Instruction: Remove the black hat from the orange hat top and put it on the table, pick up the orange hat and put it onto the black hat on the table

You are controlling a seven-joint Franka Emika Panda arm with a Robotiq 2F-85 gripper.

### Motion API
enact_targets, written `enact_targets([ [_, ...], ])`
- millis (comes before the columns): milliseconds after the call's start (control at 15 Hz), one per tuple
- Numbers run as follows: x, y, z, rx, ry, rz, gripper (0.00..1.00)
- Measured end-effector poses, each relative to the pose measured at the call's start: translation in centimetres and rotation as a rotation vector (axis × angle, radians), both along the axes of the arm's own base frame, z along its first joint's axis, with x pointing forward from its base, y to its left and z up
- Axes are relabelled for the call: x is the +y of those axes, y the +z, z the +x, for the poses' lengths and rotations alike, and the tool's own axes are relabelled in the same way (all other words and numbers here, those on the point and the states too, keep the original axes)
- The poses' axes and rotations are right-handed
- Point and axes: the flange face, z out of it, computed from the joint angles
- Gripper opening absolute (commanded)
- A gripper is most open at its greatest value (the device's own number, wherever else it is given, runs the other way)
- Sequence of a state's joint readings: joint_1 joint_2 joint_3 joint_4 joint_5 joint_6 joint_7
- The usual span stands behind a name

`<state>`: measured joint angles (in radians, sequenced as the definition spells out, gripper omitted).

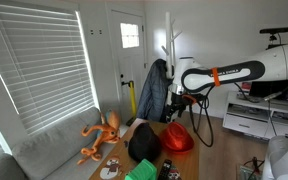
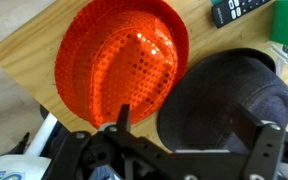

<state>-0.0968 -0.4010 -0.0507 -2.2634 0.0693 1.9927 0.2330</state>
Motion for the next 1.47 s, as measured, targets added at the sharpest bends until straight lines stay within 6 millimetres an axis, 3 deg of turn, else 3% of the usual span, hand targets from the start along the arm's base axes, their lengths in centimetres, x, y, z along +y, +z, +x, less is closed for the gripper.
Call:
enact_targets([
  [333, -4.1, -1.7, -1.1, 0.001, 0.223, 0.001, 1.00],
  [667, -7.4, -3.9, -2.7, 0.019, 0.306, 0.024, 1.00],
  [1200, -9.4, -7.0, -3.9, 0.047, 0.272, 0.044, 1.00],
  [1400, -9.9, -7.8, -3.9, 0.041, 0.245, 0.039, 0.85],
  [1467, -10.0, -8.0, -3.8, 0.039, 0.235, 0.036, 0.92],
])
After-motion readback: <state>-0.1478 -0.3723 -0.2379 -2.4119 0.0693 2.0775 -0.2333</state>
